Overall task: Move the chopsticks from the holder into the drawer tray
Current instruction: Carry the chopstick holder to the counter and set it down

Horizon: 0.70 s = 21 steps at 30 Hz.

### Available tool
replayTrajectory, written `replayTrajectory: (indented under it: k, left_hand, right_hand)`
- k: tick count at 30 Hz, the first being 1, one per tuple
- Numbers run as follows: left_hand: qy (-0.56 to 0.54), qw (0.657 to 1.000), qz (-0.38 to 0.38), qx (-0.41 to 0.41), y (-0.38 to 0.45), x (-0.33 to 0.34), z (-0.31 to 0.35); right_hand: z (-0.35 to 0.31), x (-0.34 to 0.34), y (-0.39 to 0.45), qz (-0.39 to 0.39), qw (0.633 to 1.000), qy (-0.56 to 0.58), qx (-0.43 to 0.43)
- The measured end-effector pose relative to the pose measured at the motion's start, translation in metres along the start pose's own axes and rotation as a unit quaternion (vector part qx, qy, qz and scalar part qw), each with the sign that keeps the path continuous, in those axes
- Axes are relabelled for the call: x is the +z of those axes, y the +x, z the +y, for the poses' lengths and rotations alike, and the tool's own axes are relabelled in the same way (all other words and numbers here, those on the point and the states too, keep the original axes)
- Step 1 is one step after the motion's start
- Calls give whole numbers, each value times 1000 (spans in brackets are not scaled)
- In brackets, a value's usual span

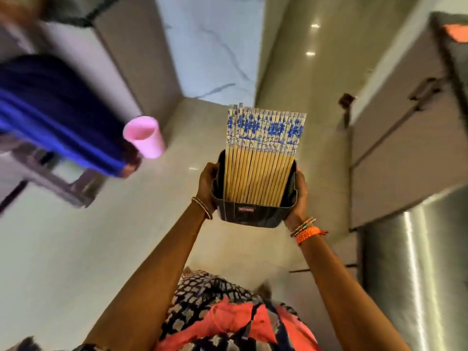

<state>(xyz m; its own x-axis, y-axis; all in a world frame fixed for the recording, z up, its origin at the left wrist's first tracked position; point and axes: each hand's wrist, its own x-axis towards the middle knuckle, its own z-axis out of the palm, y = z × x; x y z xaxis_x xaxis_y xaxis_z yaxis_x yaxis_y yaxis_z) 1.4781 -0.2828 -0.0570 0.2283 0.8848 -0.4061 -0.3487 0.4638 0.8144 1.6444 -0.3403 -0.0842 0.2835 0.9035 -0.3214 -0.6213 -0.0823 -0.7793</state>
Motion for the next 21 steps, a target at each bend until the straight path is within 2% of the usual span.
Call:
replayTrajectory:
  k: [2, 4, 7, 12, 18, 21]
  left_hand:
    - [-53, 998, 42, 13, -10, -67, 6]
    - [-70, 991, 106, 50, -29, -120, 13]
    - [-81, 972, 199, 95, -59, -195, 24]
    - [-176, 922, 322, 124, -117, -318, 44]
    - [-107, 848, 484, 187, -187, -421, 70]
    - [-109, 813, 536, 198, -205, -463, 83]
  right_hand:
    - [28, 50, -3, -70, 994, -78, 29]
    - [65, 91, -3, -153, 980, -92, 89]
    - [115, 154, -14, -246, 953, -118, 133]
    - [216, 261, -42, -322, 907, -155, 223]
    - [310, 373, -82, -428, 838, -153, 303]
    - [351, 423, -92, -462, 797, -162, 354]
